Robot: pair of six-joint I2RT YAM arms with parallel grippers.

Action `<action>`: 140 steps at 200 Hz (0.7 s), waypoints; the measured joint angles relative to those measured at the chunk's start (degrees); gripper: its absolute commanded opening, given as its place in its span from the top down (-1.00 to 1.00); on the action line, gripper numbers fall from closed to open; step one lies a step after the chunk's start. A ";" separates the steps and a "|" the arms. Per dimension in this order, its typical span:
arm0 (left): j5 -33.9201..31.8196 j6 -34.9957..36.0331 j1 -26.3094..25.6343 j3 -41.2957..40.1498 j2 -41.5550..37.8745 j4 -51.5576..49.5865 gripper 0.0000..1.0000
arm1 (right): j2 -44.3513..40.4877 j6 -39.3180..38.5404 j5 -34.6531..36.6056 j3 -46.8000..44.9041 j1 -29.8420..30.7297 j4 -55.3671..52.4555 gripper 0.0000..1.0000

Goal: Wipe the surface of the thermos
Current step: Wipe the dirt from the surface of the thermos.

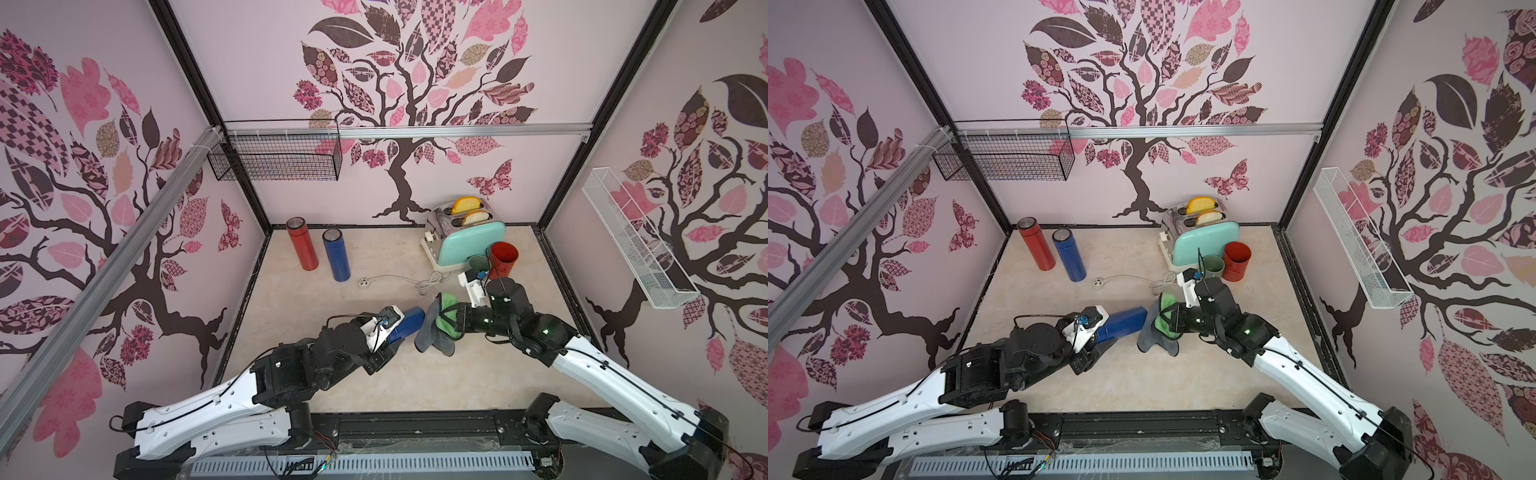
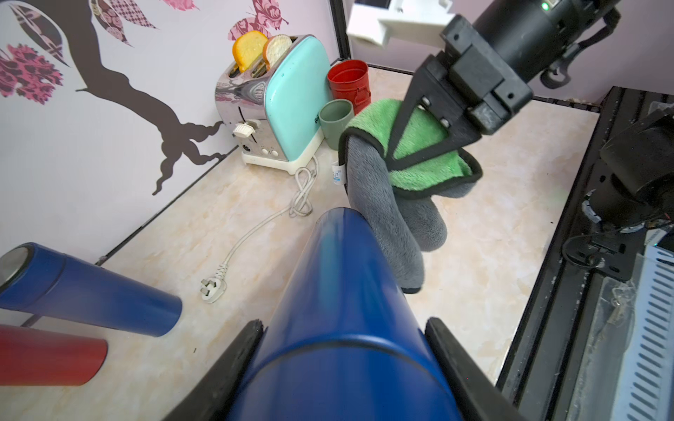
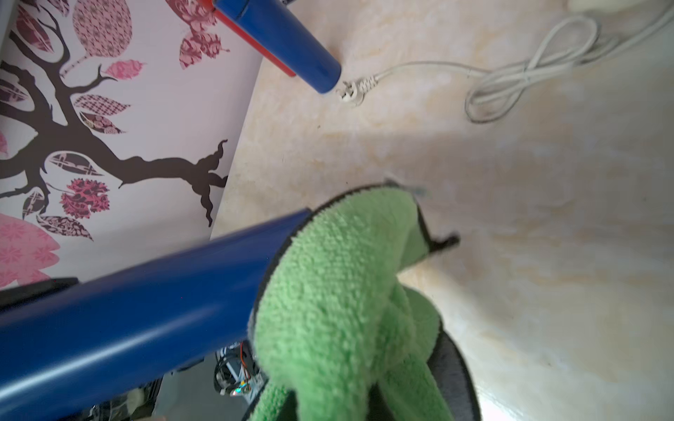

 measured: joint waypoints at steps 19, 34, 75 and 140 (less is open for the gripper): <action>-1.14 2.75 -0.04 -0.24 -0.22 0.24 1.00 | -0.94 1.01 -2.27 1.77 0.72 0.24 1.00; -2.03 4.81 -0.04 -0.24 0.72 0.22 1.00 | -1.07 1.31 -1.66 5.03 3.04 0.09 1.00; -4.35 9.66 -2.27 -0.35 4.42 0.22 1.00 | 1.84 1.33 -2.58 15.65 11.45 2.56 1.00; -7.56 13.88 -9.33 -0.94 4.90 1.36 1.00 | 5.53 -1.53 3.39 7.93 4.72 2.36 1.00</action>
